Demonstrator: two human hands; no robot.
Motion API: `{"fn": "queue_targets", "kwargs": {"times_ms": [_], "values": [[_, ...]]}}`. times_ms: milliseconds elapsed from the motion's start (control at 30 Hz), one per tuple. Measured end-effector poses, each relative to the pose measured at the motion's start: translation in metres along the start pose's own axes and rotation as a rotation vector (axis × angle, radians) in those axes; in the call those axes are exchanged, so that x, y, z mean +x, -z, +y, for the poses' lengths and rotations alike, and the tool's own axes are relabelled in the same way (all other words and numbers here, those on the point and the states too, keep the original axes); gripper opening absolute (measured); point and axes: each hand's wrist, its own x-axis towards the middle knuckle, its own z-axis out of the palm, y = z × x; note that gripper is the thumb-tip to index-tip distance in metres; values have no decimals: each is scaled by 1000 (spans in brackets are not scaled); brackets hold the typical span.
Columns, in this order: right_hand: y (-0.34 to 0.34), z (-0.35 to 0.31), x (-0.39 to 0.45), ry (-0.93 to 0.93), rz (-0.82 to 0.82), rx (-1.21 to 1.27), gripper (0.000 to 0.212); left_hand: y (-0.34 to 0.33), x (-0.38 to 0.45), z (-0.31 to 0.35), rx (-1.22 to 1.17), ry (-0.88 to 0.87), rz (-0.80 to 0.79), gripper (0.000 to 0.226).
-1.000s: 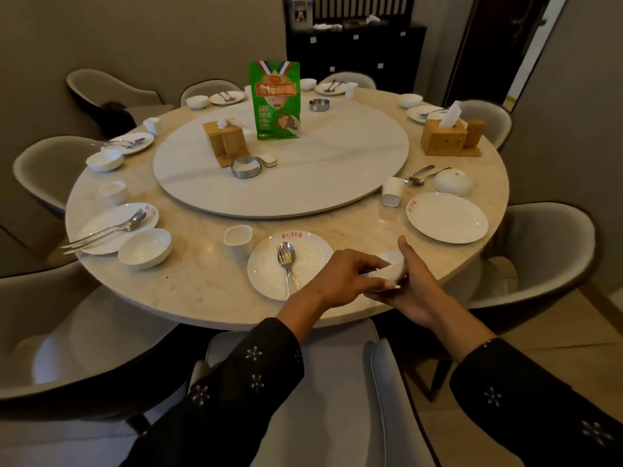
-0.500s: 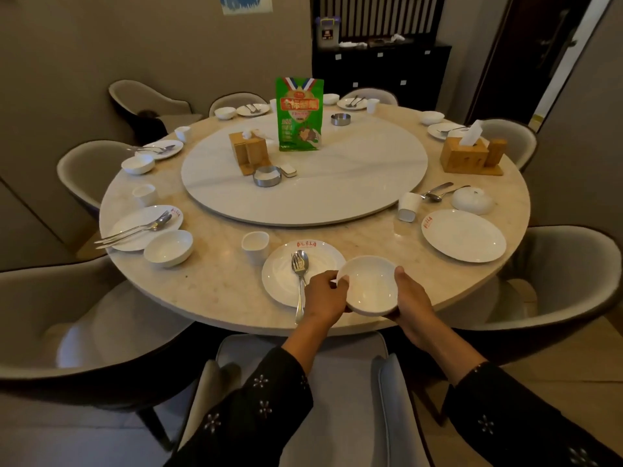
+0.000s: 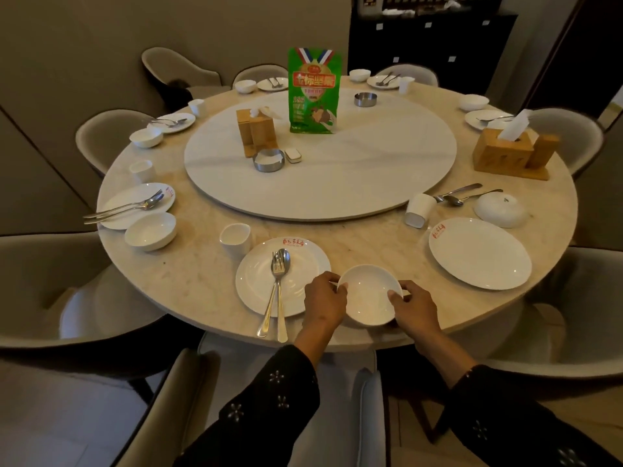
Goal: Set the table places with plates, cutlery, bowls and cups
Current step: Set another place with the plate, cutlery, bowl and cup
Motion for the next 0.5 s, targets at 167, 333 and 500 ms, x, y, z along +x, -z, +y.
{"fn": "queue_targets", "kwargs": {"times_ms": [167,333,500], "values": [[-7,-1,25,-62,21,30,30,9,0,-9,-76,36,163,22],[-14,-6,37,-99,49,55,30,66,13,-37,-131,17,478,11],[-24,-9,40,-126,75,57,33,118,42,-80,-44,254,512,32]]}}
